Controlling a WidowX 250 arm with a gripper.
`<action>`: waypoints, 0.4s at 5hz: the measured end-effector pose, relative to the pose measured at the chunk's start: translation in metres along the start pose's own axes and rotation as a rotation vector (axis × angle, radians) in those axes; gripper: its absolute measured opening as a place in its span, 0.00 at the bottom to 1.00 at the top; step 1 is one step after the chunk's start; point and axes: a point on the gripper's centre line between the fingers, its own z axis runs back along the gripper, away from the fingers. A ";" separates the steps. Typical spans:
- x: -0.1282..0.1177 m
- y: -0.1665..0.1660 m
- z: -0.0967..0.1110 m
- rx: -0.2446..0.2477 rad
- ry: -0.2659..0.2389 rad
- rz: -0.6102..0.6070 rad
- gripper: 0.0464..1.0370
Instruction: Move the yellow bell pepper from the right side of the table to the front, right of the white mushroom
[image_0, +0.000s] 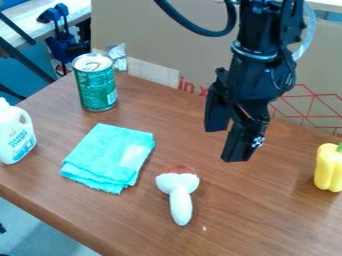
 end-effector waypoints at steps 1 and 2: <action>0.000 -0.001 -0.011 -0.013 0.032 -0.001 0.97; 0.017 -0.007 -0.017 -0.004 -0.028 0.073 0.97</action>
